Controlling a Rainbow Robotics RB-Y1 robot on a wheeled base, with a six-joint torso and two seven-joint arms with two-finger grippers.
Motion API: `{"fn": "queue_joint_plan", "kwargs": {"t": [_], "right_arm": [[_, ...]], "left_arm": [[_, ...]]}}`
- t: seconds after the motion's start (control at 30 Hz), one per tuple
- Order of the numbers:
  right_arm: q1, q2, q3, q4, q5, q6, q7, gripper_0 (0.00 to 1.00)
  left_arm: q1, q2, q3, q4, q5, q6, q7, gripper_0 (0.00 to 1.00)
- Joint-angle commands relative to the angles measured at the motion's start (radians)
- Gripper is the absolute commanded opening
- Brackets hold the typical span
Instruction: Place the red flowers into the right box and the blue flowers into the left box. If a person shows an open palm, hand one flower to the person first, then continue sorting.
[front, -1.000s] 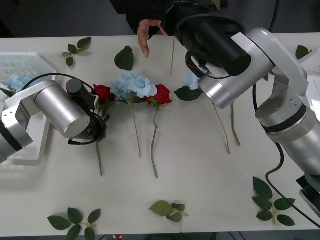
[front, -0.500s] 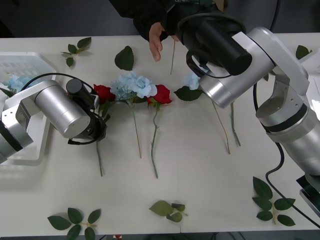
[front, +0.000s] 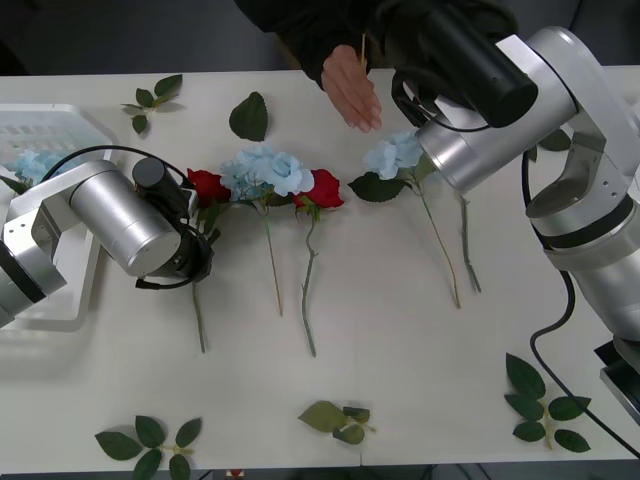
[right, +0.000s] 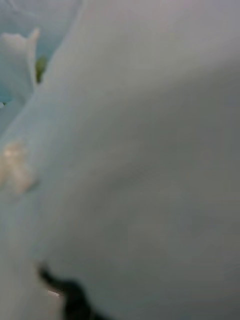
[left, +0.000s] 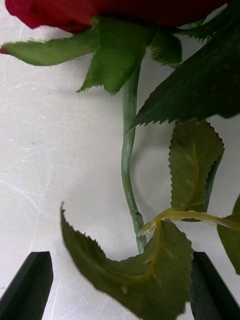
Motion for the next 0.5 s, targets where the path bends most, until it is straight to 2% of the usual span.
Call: {"fn": "queue_joint_plan", "kwargs": {"t": [0.03,0.17,0.2,0.23,0.27,0.33,0.4,0.5], "right_arm": [[-0.052,0.025,-0.024,-0.016,-0.009,-0.015,-0.038,0.00],[-0.052,0.025,-0.024,-0.016,-0.034,-0.015,-0.033,0.00],[-0.052,0.025,-0.024,-0.016,-0.036,-0.015,-0.033,0.07],[-0.052,0.025,-0.024,-0.016,-0.040,-0.015,-0.032,0.22],[-0.052,0.023,-0.024,-0.016,-0.042,-0.015,-0.030,0.31],[-0.052,0.025,-0.024,-0.016,-0.049,-0.015,-0.032,0.57],[-0.052,0.023,-0.024,-0.016,-0.055,-0.015,-0.032,0.72],[-0.052,0.023,-0.024,-0.016,-0.062,-0.015,-0.030,0.75]], "left_arm": [[0.007,-0.014,0.031,-0.006,-0.013,-0.007,0.001,0.75],[0.007,-0.014,0.031,-0.006,-0.014,-0.007,0.001,0.75],[0.007,-0.014,0.031,-0.006,-0.016,-0.007,0.001,0.75],[0.007,-0.014,0.031,-0.006,-0.014,-0.007,0.001,0.75],[0.007,-0.014,0.031,-0.006,-0.016,-0.007,0.001,0.75],[0.007,-0.014,0.031,-0.006,-0.016,-0.006,0.001,0.75],[0.007,-0.014,0.031,-0.006,-0.016,-0.007,0.001,0.75],[0.007,-0.014,0.031,-0.006,-0.016,-0.007,0.001,0.75]]}}
